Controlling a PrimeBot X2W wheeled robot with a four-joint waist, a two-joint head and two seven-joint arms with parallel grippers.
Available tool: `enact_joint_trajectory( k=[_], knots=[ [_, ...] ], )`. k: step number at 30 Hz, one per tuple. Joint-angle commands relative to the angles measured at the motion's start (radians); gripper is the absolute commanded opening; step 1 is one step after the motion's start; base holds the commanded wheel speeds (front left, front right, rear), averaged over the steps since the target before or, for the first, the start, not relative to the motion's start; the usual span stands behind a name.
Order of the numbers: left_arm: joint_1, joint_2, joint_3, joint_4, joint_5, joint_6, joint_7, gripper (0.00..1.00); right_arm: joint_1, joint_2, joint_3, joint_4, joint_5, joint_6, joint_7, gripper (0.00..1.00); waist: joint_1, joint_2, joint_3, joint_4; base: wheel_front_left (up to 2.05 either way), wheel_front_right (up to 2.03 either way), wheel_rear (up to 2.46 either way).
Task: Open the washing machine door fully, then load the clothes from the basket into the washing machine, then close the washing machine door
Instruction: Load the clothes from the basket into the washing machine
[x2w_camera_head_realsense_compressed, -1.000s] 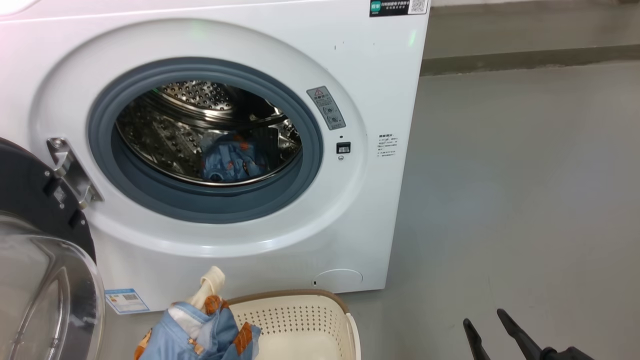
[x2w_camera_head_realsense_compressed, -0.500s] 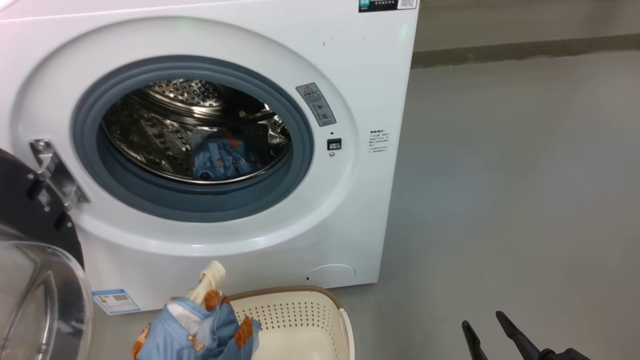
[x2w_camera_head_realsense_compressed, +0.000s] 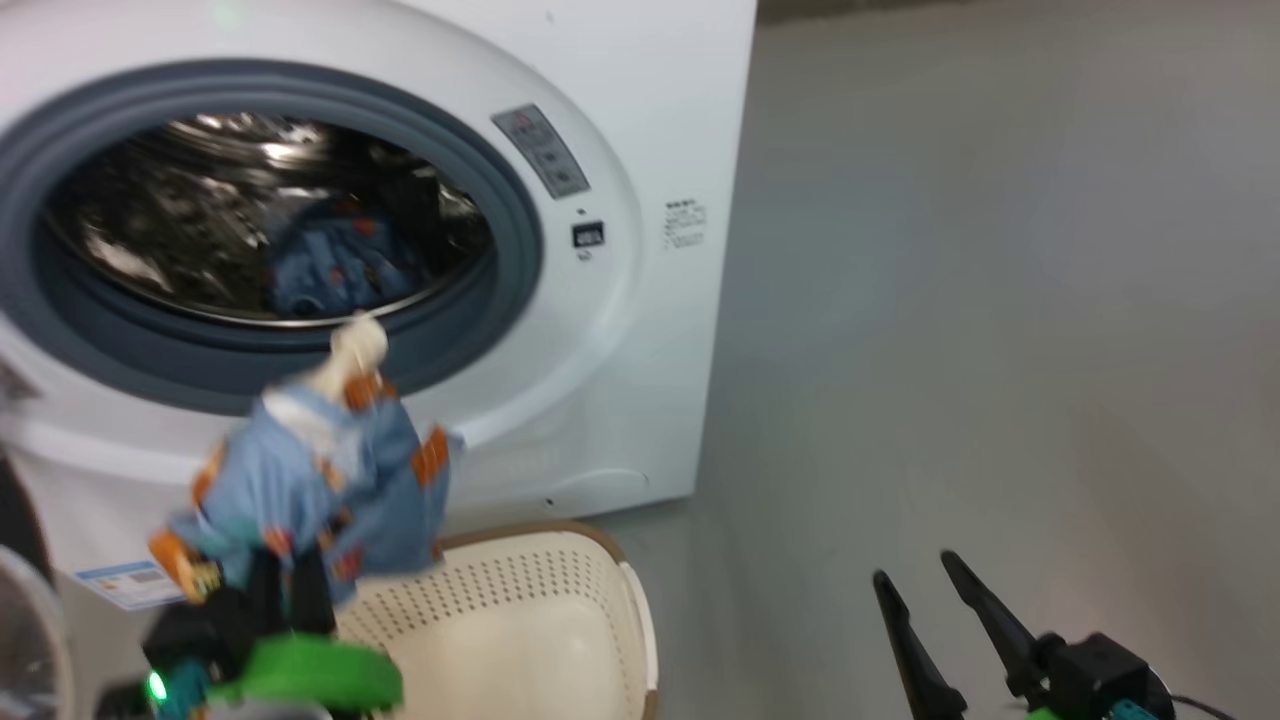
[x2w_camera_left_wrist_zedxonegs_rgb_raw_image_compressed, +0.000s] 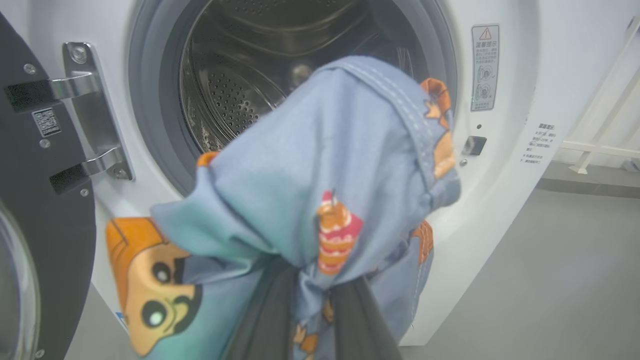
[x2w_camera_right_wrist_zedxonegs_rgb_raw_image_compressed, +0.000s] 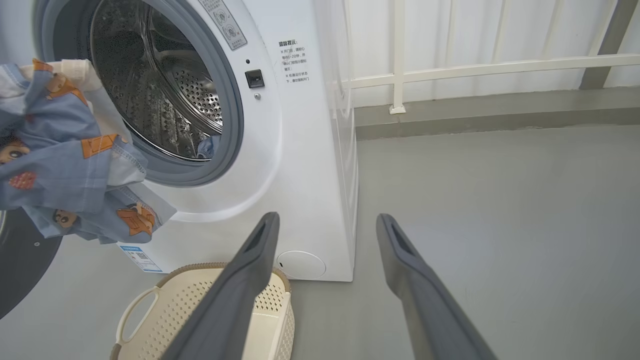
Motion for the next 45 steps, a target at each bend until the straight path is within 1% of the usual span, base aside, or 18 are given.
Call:
enact_joint_trajectory(
  k=[1, 4, 5, 8, 16, 17, 22, 29, 31, 35, 39, 42, 45],
  knots=[
    [-0.081, 0.022, 0.041, -0.007, 0.018, -0.003, -0.009, 0.0, -0.044, 0.001, 0.026, -0.027, -0.006, 0.002, -0.005, 1.0, 0.0, 0.0, 0.087, -0.075, 0.0, 0.0, 0.0],
    [-0.192, 0.05, 0.061, 0.051, 0.027, 0.003, 0.001, 0.0, -0.071, 0.018, 0.035, -0.029, -0.003, 0.002, -0.005, 1.0, 0.0, 0.0, 0.144, -0.116, 0.0, 0.0, 0.0],
    [-0.27, 0.072, 0.08, 0.096, 0.03, 0.009, 0.007, 0.0, -0.09, 0.027, 0.043, -0.028, -0.001, 0.002, -0.005, 1.0, 0.0, 0.0, 0.184, -0.145, 0.0, 0.0, 0.0],
    [-0.386, 0.114, 0.11, 0.171, 0.032, 0.013, 0.012, 0.0, -0.119, 0.039, 0.056, -0.025, 0.005, 0.002, -0.005, 1.0, 0.0, 0.0, 0.24, -0.187, 0.0, 0.0, 0.0],
    [-0.656, 0.253, 0.149, 0.42, 0.064, 0.009, 0.024, 0.0, -0.173, 0.052, 0.108, -0.014, 0.032, 0.002, -0.005, 1.0, 0.0, 0.0, 0.361, -0.274, 0.0, 0.0, 0.0],
    [-0.656, 0.253, 0.149, 0.42, 0.064, 0.009, 0.024, 0.0, -0.173, 0.052, 0.108, -0.014, 0.032, 0.002, -0.005, 1.0, 0.0, 0.0, 0.361, -0.274, 0.0, 0.0, 0.0],
    [-0.794, 0.318, 0.149, 0.542, 0.086, 0.003, 0.016, 0.0, -0.191, 0.053, 0.139, -0.018, 0.065, 0.002, -0.005, 1.0, 0.0, 0.0, 0.423, -0.306, 0.0, 0.0, 0.0],
    [-0.986, 0.397, 0.145, 0.681, 0.11, -0.006, 0.006, 0.0, -0.216, 0.053, 0.17, -0.026, 0.079, 0.002, -0.005, 1.0, 0.0, 0.0, 0.506, -0.338, 0.0, 0.0, 0.0],
    [-1.043, 0.42, 0.146, 0.717, 0.11, -0.017, 0.004, 0.0, -0.222, 0.053, 0.18, -0.028, 0.083, 0.002, -0.005, 1.0, 0.0, 0.0, 0.529, -0.347, 0.0, 0.0, 0.0],
    [-1.142, 0.451, 0.137, 0.753, 0.121, -0.029, -0.004, 0.0, -0.225, 0.053, 0.196, -0.032, 0.09, 0.002, -0.005, 1.0, 0.0, 0.0, 0.564, -0.362, 0.0, 0.0, 0.0],
    [-1.231, 0.462, 0.141, 0.754, 0.112, -0.048, -0.01, 0.0, -0.218, 0.053, 0.201, -0.037, 0.103, 0.002, -0.005, 1.0, 0.0, 0.0, 0.598, -0.366, 0.0, 0.0, 0.0],
    [-1.291, 0.48, 0.134, 0.76, 0.119, -0.061, -0.012, 0.0, -0.218, 0.053, 0.203, -0.04, 0.104, 0.002, -0.005, 1.0, 0.0, 0.0, 0.625, -0.37, 0.0, 0.0, 0.0],
    [-1.352, 0.501, 0.133, 0.759, 0.128, -0.062, -0.013, 0.0, -0.223, 0.053, 0.201, -0.045, 0.105, 0.002, -0.005, 1.0, 0.0, 0.0, 0.653, -0.372, 0.0, 0.0, 0.0]
  ],
)
